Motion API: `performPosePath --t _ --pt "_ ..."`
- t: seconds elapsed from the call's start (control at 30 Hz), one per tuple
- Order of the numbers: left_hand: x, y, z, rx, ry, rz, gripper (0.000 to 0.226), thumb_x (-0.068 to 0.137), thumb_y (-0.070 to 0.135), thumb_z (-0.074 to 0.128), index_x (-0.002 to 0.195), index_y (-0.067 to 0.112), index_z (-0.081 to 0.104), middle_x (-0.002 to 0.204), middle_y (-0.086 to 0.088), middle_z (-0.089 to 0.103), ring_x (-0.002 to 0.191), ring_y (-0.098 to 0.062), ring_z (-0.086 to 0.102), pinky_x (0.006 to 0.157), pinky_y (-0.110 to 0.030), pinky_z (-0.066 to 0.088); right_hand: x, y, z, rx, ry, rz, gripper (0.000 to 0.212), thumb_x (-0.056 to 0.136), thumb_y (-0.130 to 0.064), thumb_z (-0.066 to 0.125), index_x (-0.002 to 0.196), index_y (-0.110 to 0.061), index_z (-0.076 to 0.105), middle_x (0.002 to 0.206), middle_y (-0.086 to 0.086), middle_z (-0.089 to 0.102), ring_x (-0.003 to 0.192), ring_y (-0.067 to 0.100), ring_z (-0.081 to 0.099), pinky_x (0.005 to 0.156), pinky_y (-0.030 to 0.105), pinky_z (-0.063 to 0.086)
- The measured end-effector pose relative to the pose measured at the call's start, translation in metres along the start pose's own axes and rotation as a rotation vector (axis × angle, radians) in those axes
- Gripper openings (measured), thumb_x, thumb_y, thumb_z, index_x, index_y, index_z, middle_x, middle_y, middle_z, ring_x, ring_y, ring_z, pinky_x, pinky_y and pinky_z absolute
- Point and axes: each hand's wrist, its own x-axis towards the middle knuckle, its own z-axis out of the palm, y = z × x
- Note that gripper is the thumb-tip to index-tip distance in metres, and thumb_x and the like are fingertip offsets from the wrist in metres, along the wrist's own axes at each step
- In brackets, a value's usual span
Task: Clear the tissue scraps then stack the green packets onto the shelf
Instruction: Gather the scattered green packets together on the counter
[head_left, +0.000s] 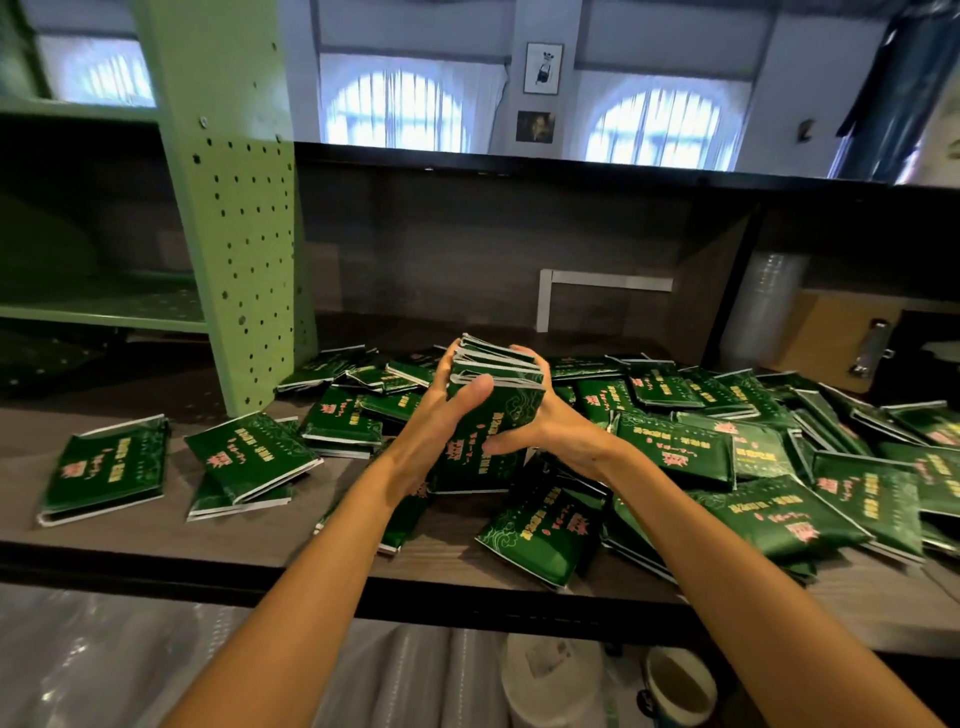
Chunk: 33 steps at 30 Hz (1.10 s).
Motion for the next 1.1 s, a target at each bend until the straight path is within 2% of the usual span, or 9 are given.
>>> performPosePath --t 0.13,0.27,0.37,0.5,0.6,0.73,0.87,1.03,1.1 --pt "0.002 0.002 0.008 0.041 0.022 0.025 0.128 0.042 0.078 0.071 0.146 0.023 0.022 0.12 0.004 0.063 0.114 -0.014 0.059 0.1 -0.037 0.046 0.0 -0.001 -0.003 0.014 0.009 0.002 0.094 0.072 0.021 0.064 0.137 -0.023 0.012 0.118 0.003 0.051 0.104 0.014 0.059 0.078 0.024 0.055" --pt "0.014 0.011 0.019 0.033 0.101 0.066 0.074 0.082 0.038 0.061 0.143 0.021 0.022 0.107 0.01 0.058 0.101 -0.005 0.059 0.07 -0.009 0.05 0.005 -0.003 -0.005 0.049 0.144 -0.003 0.079 0.069 0.022 0.062 0.127 -0.018 0.026 0.108 0.008 0.055 0.096 0.017 0.061 0.072 0.026 0.053" --pt "0.022 0.011 0.019 0.081 0.147 0.104 0.086 0.07 0.043 0.062 0.143 0.023 0.021 0.129 -0.003 0.051 0.112 -0.014 0.055 0.08 -0.017 0.049 0.014 -0.003 -0.009 0.129 0.185 0.019 0.076 0.066 0.023 0.06 0.123 -0.019 0.032 0.108 0.011 0.059 0.099 0.022 0.061 0.076 0.032 0.052" --pt "0.02 0.001 0.013 0.105 0.146 0.044 0.093 0.073 0.041 0.069 0.147 0.022 0.016 0.137 -0.002 0.048 0.125 -0.017 0.049 0.096 -0.028 0.043 0.017 0.007 -0.008 0.101 0.131 0.061 0.087 0.056 0.009 0.066 0.134 -0.017 0.035 0.119 0.009 0.06 0.108 0.022 0.06 0.079 0.029 0.05" --pt "0.019 0.003 0.009 0.122 0.123 0.027 0.118 0.06 0.053 0.078 0.149 0.033 0.004 0.152 -0.002 0.03 0.137 -0.019 0.033 0.112 -0.04 0.031 0.015 0.01 -0.011 0.082 0.104 0.076 0.087 0.064 0.015 0.065 0.138 -0.015 0.031 0.119 0.008 0.058 0.104 0.018 0.06 0.075 0.024 0.052" --pt "0.02 0.017 0.014 0.297 0.121 0.179 0.104 0.063 0.059 0.067 0.146 0.043 0.006 0.159 0.004 0.002 0.143 -0.012 0.004 0.106 -0.034 0.017 0.014 0.009 -0.012 0.038 0.073 0.09 0.078 0.071 0.017 0.062 0.137 -0.01 0.033 0.108 0.007 0.062 0.092 0.013 0.064 0.071 0.02 0.052" --pt "0.026 0.019 0.009 0.419 0.105 0.179 0.073 0.074 0.056 0.065 0.139 0.041 0.034 0.155 -0.003 0.02 0.142 -0.02 0.019 0.11 -0.036 0.022 0.015 0.01 -0.014 0.026 0.081 0.087 0.08 0.07 0.016 0.065 0.136 -0.012 0.031 0.105 0.005 0.062 0.095 0.016 0.064 0.076 0.025 0.052" --pt "0.028 0.006 0.002 0.251 0.09 0.116 0.095 0.08 0.028 0.07 0.149 0.031 0.006 0.146 0.005 0.035 0.135 -0.012 0.031 0.106 -0.03 0.032 0.02 0.012 -0.016 -0.012 0.085 0.069 0.082 0.07 0.016 0.065 0.137 -0.017 0.029 0.114 -0.002 0.055 0.104 0.01 0.057 0.08 0.023 0.052" --pt "0.035 -0.003 0.0 0.234 0.084 0.05 0.087 0.075 0.032 0.076 0.144 0.024 0.024 0.122 0.011 0.056 0.12 -0.012 0.052 0.1 -0.026 0.043 0.023 0.014 -0.018 -0.032 0.078 0.066 0.081 0.07 0.014 0.066 0.137 -0.016 0.031 0.116 -0.003 0.055 0.103 0.006 0.055 0.076 0.018 0.052"
